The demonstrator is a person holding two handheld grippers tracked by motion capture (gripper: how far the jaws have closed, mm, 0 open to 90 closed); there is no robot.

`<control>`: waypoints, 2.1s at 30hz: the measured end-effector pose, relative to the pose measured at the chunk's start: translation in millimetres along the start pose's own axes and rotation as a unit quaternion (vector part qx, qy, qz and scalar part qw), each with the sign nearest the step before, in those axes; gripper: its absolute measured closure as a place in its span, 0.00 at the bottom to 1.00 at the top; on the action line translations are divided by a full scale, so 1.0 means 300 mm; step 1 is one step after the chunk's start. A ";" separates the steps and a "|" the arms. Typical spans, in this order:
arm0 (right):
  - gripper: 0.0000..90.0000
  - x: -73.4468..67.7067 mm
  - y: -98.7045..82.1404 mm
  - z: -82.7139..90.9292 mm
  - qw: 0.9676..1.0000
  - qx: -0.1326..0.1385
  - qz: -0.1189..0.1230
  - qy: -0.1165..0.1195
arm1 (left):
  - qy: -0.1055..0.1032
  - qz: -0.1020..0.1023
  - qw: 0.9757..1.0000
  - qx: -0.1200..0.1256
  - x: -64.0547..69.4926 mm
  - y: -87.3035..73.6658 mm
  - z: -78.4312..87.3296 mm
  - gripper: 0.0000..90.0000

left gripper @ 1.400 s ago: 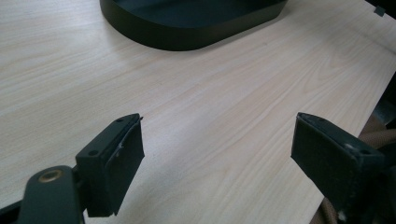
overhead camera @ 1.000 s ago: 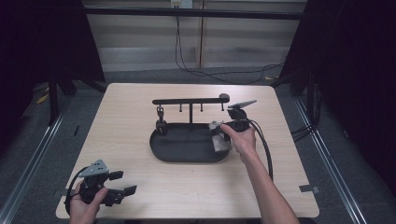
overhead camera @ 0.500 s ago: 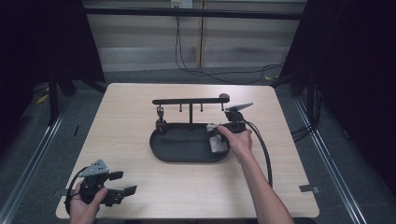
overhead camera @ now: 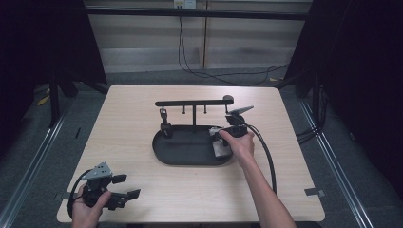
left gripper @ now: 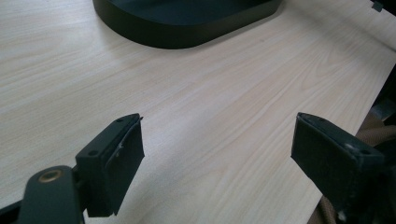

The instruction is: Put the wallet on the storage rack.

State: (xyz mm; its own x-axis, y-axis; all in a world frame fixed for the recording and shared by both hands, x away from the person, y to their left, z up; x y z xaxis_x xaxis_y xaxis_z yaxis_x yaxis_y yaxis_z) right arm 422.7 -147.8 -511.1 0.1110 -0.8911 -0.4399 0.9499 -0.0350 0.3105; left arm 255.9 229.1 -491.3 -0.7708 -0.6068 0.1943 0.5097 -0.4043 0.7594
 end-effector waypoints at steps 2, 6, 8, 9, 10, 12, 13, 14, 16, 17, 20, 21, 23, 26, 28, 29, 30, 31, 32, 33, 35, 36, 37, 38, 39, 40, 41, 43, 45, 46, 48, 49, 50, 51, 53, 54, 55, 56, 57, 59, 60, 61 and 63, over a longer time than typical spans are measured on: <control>0.33 -0.003 0.000 0.000 1.000 -0.001 0.005 -0.002 | 0.000 -0.001 1.000 -0.002 0.000 0.000 0.000 0.19; 0.32 -0.007 0.002 0.011 1.000 -0.001 0.005 0.000 | 0.000 -0.001 1.000 -0.003 0.002 0.000 -0.001 0.19; 0.32 -0.002 0.002 0.020 1.000 0.001 0.007 -0.002 | -0.002 -0.001 1.000 -0.002 0.001 0.000 0.000 0.19; 0.32 -0.003 0.002 0.025 1.000 -0.001 0.004 -0.001 | -0.001 0.000 1.000 -0.001 0.001 0.000 0.000 0.19; 0.32 -0.001 0.002 0.028 1.000 0.001 0.007 -0.001 | -0.001 -0.001 1.000 -0.001 0.001 0.000 0.000 0.19; 0.31 -0.002 0.002 0.040 1.000 0.004 0.012 0.000 | -0.001 -0.001 1.000 -0.001 0.001 0.001 0.000 0.19; 0.31 -0.002 0.002 0.045 1.000 0.006 0.016 0.000 | 0.001 -0.001 1.000 -0.001 0.001 0.001 0.000 0.19; 0.30 -0.003 0.002 0.051 1.000 0.012 0.019 0.002 | 0.001 -0.001 1.000 0.000 0.001 0.001 0.000 0.19; 0.30 -0.007 0.003 0.063 0.999 0.021 0.026 0.006 | 0.002 0.000 1.000 0.000 0.000 0.001 0.000 0.19; 0.29 -0.006 0.001 0.072 0.999 0.025 0.029 0.006 | 0.002 0.001 1.000 0.000 -0.001 0.001 0.000 0.19; 0.29 -0.001 -0.003 0.094 0.998 0.042 0.035 0.013 | 0.007 0.005 1.000 0.003 -0.005 0.002 -0.001 0.19; 0.28 0.002 -0.008 0.101 0.998 0.046 0.036 0.016 | 0.009 0.011 1.000 0.002 -0.008 0.003 -0.003 0.19; 0.28 0.009 -0.018 0.113 0.998 0.052 0.044 0.018 | 0.016 0.022 1.000 0.001 -0.014 0.003 -0.007 0.21; 0.27 0.027 -0.032 0.138 0.996 0.067 0.053 0.018 | 0.023 0.027 0.999 0.003 -0.021 0.004 -0.008 0.21; 0.27 0.035 -0.038 0.156 0.995 0.081 0.060 0.024 | 0.028 0.026 0.999 0.005 -0.022 0.003 -0.007 0.22; 0.26 0.039 -0.042 0.165 0.994 0.087 0.064 0.024 | 0.029 0.024 0.999 0.005 -0.022 0.003 -0.007 0.22; 0.26 0.042 -0.047 0.174 0.993 0.092 0.068 0.025 | 0.032 0.025 0.999 0.006 -0.022 0.004 -0.007 0.22; 0.26 0.046 -0.054 0.182 0.993 0.095 0.066 0.028 | 0.031 0.026 0.999 0.007 -0.021 0.004 -0.007 0.22; 0.26 0.049 -0.059 0.188 0.993 0.097 0.067 0.029 | 0.030 0.025 0.999 0.006 -0.021 0.003 -0.007 0.22; 0.26 0.053 -0.065 0.195 0.992 0.100 0.072 0.028 | 0.029 0.027 0.999 0.008 -0.020 0.004 -0.008 0.22; 0.26 0.058 -0.077 0.211 0.991 0.106 0.080 0.030 | 0.028 0.028 0.999 0.010 -0.019 0.005 -0.007 0.22; 0.26 0.060 -0.085 0.222 0.990 0.112 0.080 0.033 | 0.028 0.028 0.999 0.012 -0.019 0.005 -0.007 0.22; 0.26 0.063 -0.093 0.229 0.989 0.115 0.083 0.032 | 0.027 0.030 0.999 0.013 -0.019 0.005 -0.006 0.22; 0.26 0.067 -0.100 0.235 0.989 0.118 0.083 0.032 | 0.028 0.031 0.999 0.014 -0.019 0.005 -0.005 0.22; 0.26 0.071 -0.108 0.240 0.989 0.119 0.085 0.034 | 0.027 0.032 0.999 0.014 -0.019 0.005 -0.005 0.22; 0.26 0.075 -0.114 0.243 0.989 0.120 0.086 0.032 | 0.028 0.032 0.999 0.015 -0.020 0.005 -0.005 0.22; 0.26 0.080 -0.122 0.249 0.988 0.122 0.088 0.029 | 0.028 0.033 0.999 0.015 -0.019 0.005 -0.005 0.22; 0.26 0.087 -0.137 0.259 0.987 0.129 0.090 0.027 | 0.028 0.033 0.999 0.017 -0.018 0.007 -0.004 0.22; 0.26 0.092 -0.156 0.269 0.986 0.134 0.093 0.028 | 0.026 0.035 0.999 0.020 -0.015 0.008 -0.003 0.22; 0.26 0.095 -0.166 0.273 0.985 0.136 0.097 0.029 | 0.026 0.036 0.999 0.021 -0.015 0.008 -0.003 0.22; 0.26 0.100 -0.186 0.284 0.984 0.141 0.101 0.029 | 0.025 0.036 0.999 0.020 -0.015 0.007 -0.003 0.22; 0.26 0.102 -0.194 0.288 0.984 0.143 0.102 0.030 | 0.025 0.036 0.999 0.020 -0.015 0.007 -0.004 0.22; 0.26 0.105 -0.209 0.295 0.984 0.143 0.103 0.029 | 0.025 0.036 0.999 0.019 -0.014 0.007 -0.003 0.22; 0.26 0.107 -0.222 0.300 0.983 0.145 0.107 0.028 | 0.025 0.035 0.999 0.019 -0.014 0.007 -0.002 0.22; 0.26 0.113 -0.247 0.311 0.982 0.148 0.110 0.028 | 0.024 0.036 0.999 0.019 -0.014 0.007 -0.003 0.22; 0.26 0.116 -0.259 0.314 0.982 0.148 0.112 0.026 | 0.025 0.036 0.999 0.017 -0.014 0.006 -0.005 0.22; 0.26 0.120 -0.271 0.317 0.982 0.146 0.115 0.025 | 0.023 0.037 0.999 0.016 -0.013 0.006 -0.007 0.22; 0.26 0.121 -0.283 0.321 0.982 0.146 0.115 0.024 | 0.023 0.036 0.999 0.016 -0.012 0.006 -0.009 0.22; 0.26 0.123 -0.294 0.327 0.982 0.148 0.118 0.025 | 0.021 0.035 0.999 0.017 -0.011 0.007 -0.008 0.22; 0.26 0.126 -0.314 0.337 0.981 0.151 0.119 0.023 | 0.021 0.034 0.999 0.017 -0.010 0.008 -0.006 0.22; 0.26 0.130 -0.324 0.342 0.980 0.156 0.119 0.024 | 0.022 0.034 0.999 0.016 -0.010 0.007 -0.006 0.22; 0.26 0.136 -0.337 0.345 0.980 0.159 0.118 0.024 | 0.025 0.033 0.999 0.016 -0.011 0.007 -0.005 0.22; 0.26 0.149 -0.365 0.343 0.980 0.164 0.113 0.024 | 0.025 0.035 0.999 0.016 -0.012 0.007 -0.005 0.23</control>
State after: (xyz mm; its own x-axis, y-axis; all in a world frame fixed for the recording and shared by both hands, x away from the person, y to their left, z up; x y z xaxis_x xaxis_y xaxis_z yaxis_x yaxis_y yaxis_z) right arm 293.5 -230.4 -478.1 0.3287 -0.8712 -0.3647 0.7549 0.0103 0.6557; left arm 260.3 229.3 -491.4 -0.7130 -0.6667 0.2172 0.5487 -0.3377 0.7647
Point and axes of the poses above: each handheld gripper's, and its own axes: z roughly backward along the jaws, y roughly out of its top, x roughly to its right, the point moved 5 cm from there along -z, roughly forward along the jaws, and after that the axes turned 5 degrees about -z, right-handed, at the moved point
